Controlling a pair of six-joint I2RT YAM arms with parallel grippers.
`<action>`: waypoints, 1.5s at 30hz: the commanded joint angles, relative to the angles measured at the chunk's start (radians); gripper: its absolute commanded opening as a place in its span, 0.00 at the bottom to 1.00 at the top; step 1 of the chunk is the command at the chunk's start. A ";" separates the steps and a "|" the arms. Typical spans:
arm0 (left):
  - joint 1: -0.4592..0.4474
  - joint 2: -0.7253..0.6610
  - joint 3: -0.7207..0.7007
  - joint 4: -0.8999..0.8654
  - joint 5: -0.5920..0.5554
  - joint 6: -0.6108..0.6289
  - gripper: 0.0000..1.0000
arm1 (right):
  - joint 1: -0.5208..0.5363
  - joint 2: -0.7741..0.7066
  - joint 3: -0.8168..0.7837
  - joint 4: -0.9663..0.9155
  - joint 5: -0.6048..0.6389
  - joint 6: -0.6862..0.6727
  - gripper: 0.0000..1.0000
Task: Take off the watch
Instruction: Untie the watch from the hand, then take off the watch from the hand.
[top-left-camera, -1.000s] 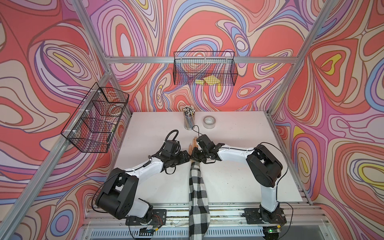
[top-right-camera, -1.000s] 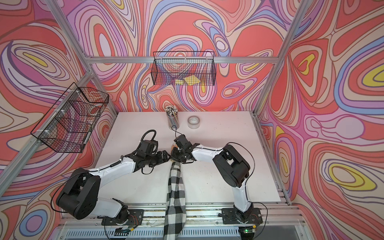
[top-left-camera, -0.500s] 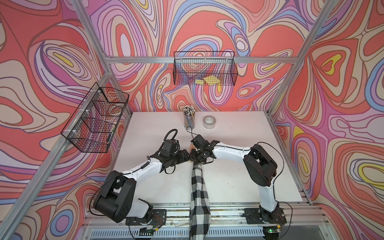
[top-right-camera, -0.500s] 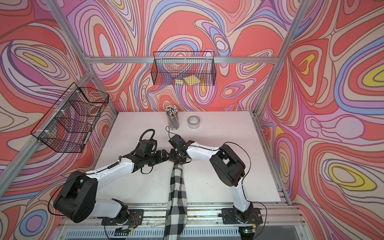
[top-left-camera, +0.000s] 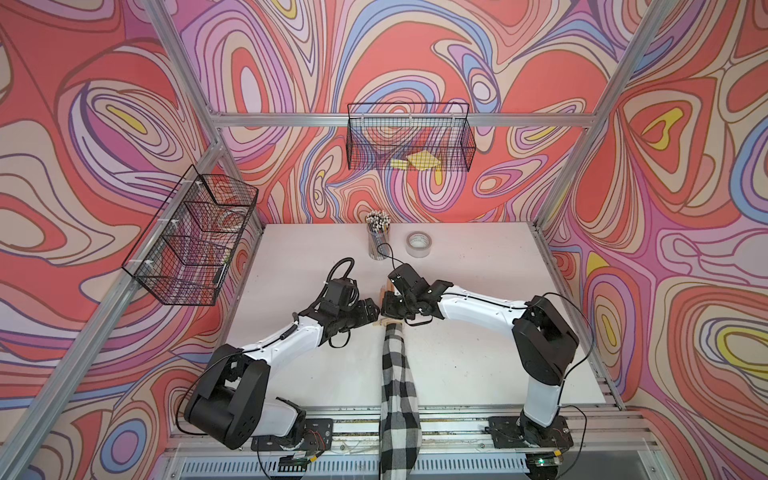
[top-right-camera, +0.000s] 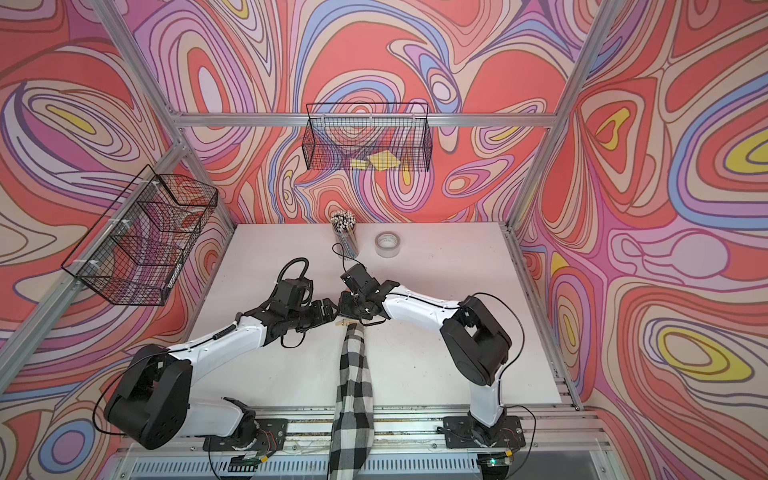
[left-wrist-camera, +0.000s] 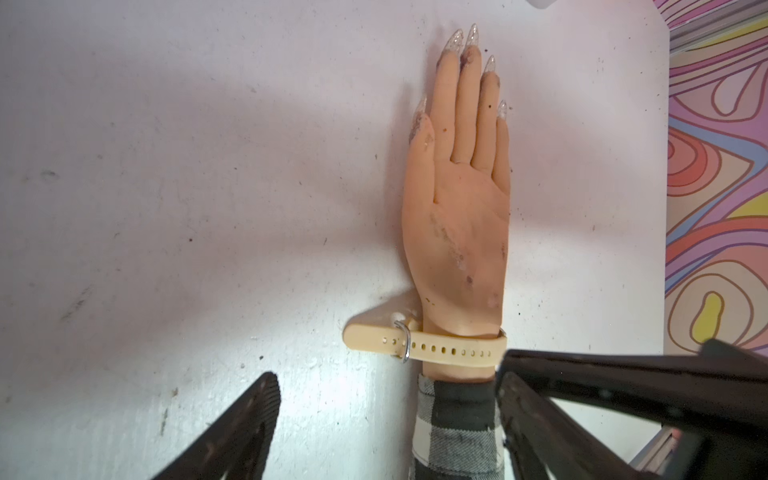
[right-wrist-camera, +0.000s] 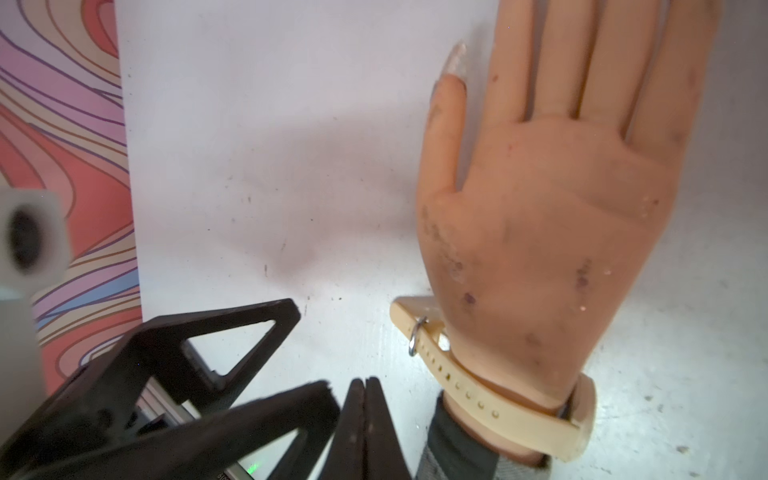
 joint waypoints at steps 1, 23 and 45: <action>0.006 -0.020 0.016 -0.046 -0.027 0.015 0.84 | 0.002 -0.006 0.051 -0.081 0.053 -0.178 0.27; 0.154 -0.056 -0.022 -0.062 0.027 -0.028 0.85 | 0.160 0.167 0.228 -0.374 0.434 -0.652 0.50; 0.171 -0.057 -0.053 -0.024 0.048 -0.057 0.85 | 0.257 0.380 0.355 -0.490 0.744 -0.785 0.46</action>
